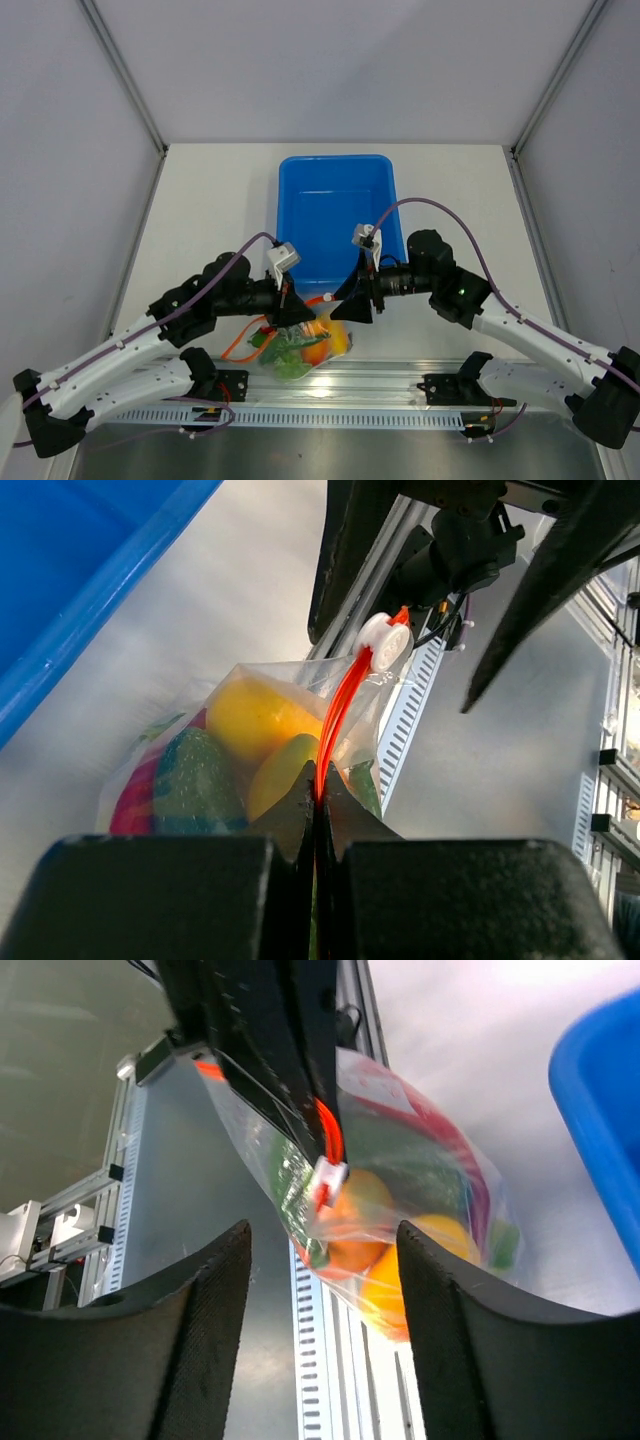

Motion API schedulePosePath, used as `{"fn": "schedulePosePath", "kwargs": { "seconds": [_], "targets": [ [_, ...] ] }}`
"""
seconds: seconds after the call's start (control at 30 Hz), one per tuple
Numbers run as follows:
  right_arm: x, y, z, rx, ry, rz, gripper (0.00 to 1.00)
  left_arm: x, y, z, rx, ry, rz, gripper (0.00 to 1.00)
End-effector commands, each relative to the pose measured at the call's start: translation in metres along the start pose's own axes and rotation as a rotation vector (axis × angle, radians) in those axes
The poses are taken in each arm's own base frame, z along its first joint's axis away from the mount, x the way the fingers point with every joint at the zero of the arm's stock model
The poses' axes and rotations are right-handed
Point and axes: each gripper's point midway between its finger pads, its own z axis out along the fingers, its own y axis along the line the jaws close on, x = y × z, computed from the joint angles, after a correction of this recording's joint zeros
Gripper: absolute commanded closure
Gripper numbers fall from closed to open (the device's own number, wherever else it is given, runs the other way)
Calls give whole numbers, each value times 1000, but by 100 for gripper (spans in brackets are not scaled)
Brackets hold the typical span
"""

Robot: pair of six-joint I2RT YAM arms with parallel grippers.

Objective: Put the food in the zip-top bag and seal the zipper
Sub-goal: Zip the zipper food storage bag at the center of the board.

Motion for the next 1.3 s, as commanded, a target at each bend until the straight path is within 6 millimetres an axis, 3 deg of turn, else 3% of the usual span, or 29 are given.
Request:
{"fn": "schedulePosePath", "kwargs": {
  "seconds": [0.0, 0.13, 0.23, 0.6, 0.83, 1.07, 1.17, 1.27],
  "targets": [
    [-19, 19, -2, -80, -74, -118, 36, -26, -16, -6, 51, -96, -14, 100],
    [-20, 17, -1, -84, -76, -126, 29, -34, -23, -6, 80, -117, -31, 99],
    [-21, 16, 2, -95, -84, -134, 29, -34, -25, -6, 93, -126, -45, 99],
    [-13, 12, 13, -152, -91, -117, 47, -29, -25, -10, 96, -132, -48, 99],
    [-11, 8, 17, -167, -104, -114, 52, -26, -23, -8, 93, -126, -47, 99],
    [-8, 5, 20, -174, -99, -101, 69, -23, -22, -8, 95, -119, -34, 99],
    [-5, 4, 22, -184, -90, -91, 100, -22, -23, -10, 104, -118, -17, 99],
    [-4, 4, 21, -189, -84, -82, 100, -27, -24, -12, 99, -133, 4, 99]
  ]
}}
